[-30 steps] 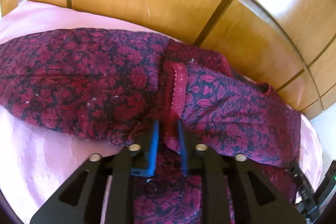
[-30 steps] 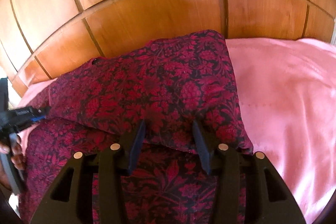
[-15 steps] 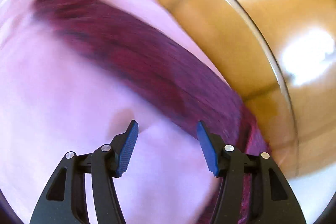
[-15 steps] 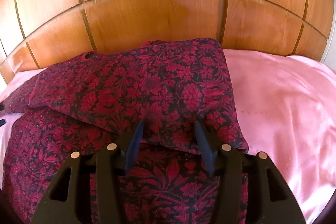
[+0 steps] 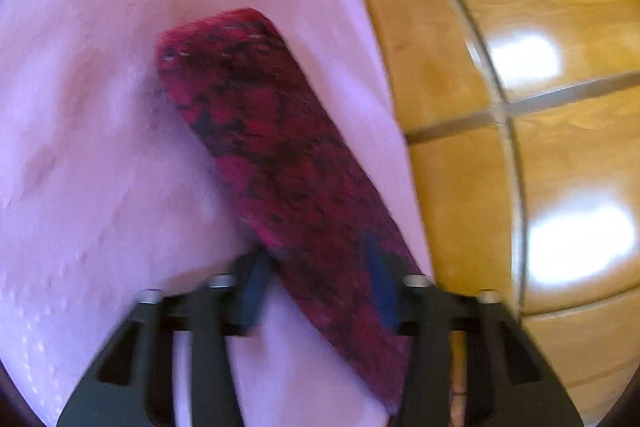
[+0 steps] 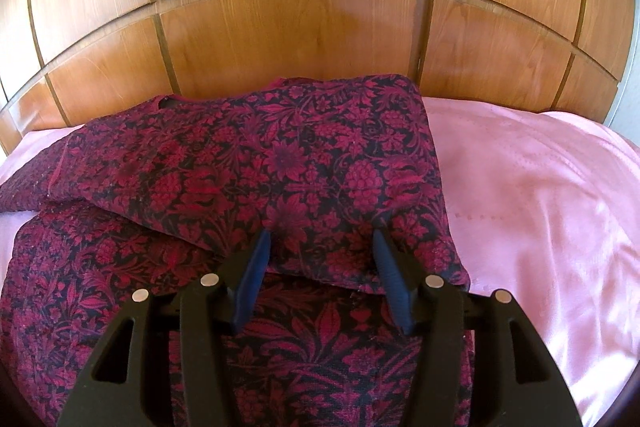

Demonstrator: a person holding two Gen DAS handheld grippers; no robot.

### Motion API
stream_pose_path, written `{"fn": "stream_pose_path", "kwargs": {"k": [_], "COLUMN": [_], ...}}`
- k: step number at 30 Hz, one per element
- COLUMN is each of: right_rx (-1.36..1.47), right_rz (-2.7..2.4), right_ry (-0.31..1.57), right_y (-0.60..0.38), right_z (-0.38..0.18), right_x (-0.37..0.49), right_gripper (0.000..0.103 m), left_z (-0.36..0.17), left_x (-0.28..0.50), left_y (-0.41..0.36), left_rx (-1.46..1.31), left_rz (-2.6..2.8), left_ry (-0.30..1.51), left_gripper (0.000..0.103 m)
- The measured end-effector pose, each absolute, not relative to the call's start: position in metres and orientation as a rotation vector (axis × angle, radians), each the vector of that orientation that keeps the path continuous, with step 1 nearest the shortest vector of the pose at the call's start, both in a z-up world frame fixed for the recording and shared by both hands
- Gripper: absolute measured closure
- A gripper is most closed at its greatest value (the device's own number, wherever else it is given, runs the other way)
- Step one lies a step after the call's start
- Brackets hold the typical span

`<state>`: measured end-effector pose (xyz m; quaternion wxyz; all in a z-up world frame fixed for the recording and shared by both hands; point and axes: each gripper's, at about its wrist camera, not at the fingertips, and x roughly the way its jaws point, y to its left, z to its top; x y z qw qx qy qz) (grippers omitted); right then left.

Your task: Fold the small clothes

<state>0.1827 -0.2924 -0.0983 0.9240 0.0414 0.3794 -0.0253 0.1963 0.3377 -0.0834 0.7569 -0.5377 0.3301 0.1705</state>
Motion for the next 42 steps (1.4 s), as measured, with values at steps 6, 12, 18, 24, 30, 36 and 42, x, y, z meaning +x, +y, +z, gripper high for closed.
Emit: {"fn": "stream_pose_path", "kwargs": {"k": [6, 12, 18, 24, 30, 36, 42], "right_rx": [0.089, 0.090, 0.094, 0.118, 0.142, 0.141, 0.106], "right_rz": [-0.051, -0.049, -0.046, -0.034, -0.023, -0.025, -0.046], "right_ry": [0.777, 0.777, 0.776, 0.772, 0.768, 0.766, 0.785], "right_y": [-0.293, -0.294, -0.295, -0.299, -0.303, -0.302, -0.297], "right_z": [-0.099, -0.098, -0.097, -0.097, -0.097, -0.097, -0.090], "right_x": [0.183, 0.182, 0.182, 0.183, 0.183, 0.182, 0.183], "right_gripper": [0.049, 0.049, 0.049, 0.049, 0.049, 0.049, 0.047], "left_z": [-0.039, 0.013, 0.002, -0.029, -0.028, -0.056, -0.079], "left_x": [0.206, 0.210, 0.217, 0.218, 0.184, 0.167, 0.162], "left_y": [0.287, 0.155, 0.029, -0.038, -0.027, -0.011, 0.008], "left_rx": [-0.872, -0.497, -0.261, -0.147, -0.179, -0.173, -0.263], "left_rz": [0.268, -0.010, -0.218, -0.305, -0.310, -0.169, -0.174], "left_ry": [0.700, 0.671, 0.749, 0.864, 0.828, 0.842, 0.845], "left_gripper": [0.089, 0.089, 0.089, 0.057, 0.043, 0.043, 0.043]}}
